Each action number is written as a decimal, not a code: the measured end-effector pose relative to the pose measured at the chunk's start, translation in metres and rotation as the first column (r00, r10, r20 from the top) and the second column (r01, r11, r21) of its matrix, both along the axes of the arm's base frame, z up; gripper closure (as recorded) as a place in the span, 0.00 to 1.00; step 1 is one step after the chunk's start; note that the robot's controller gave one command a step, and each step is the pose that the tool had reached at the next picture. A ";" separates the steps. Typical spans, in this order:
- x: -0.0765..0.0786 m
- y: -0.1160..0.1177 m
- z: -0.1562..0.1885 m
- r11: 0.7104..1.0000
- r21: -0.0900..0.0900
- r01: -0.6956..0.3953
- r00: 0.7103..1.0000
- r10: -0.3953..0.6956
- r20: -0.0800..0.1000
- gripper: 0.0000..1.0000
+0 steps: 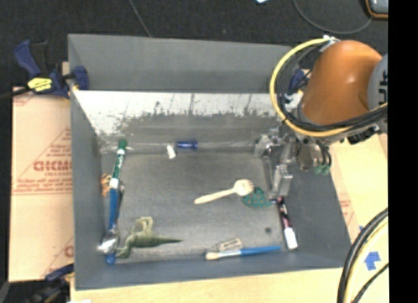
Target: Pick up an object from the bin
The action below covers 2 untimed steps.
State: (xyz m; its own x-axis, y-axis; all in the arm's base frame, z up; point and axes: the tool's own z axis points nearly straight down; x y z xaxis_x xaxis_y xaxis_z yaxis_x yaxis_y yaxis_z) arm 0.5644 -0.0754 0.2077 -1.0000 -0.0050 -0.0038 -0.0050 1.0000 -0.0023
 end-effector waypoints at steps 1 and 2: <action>0.000 0.000 0.000 1.000 0.000 0.000 1.000 0.000 0.000 0.00; 0.002 0.000 0.000 1.000 -0.001 -0.020 1.000 0.020 0.001 0.00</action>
Offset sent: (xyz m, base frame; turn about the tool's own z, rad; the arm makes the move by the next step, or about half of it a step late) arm 0.0345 0.0089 0.0020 -0.3650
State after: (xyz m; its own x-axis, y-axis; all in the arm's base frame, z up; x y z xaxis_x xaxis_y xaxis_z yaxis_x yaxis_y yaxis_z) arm 0.5667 -0.0749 0.2079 -0.9997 -0.0249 -0.0050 -0.0249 0.9997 -0.0028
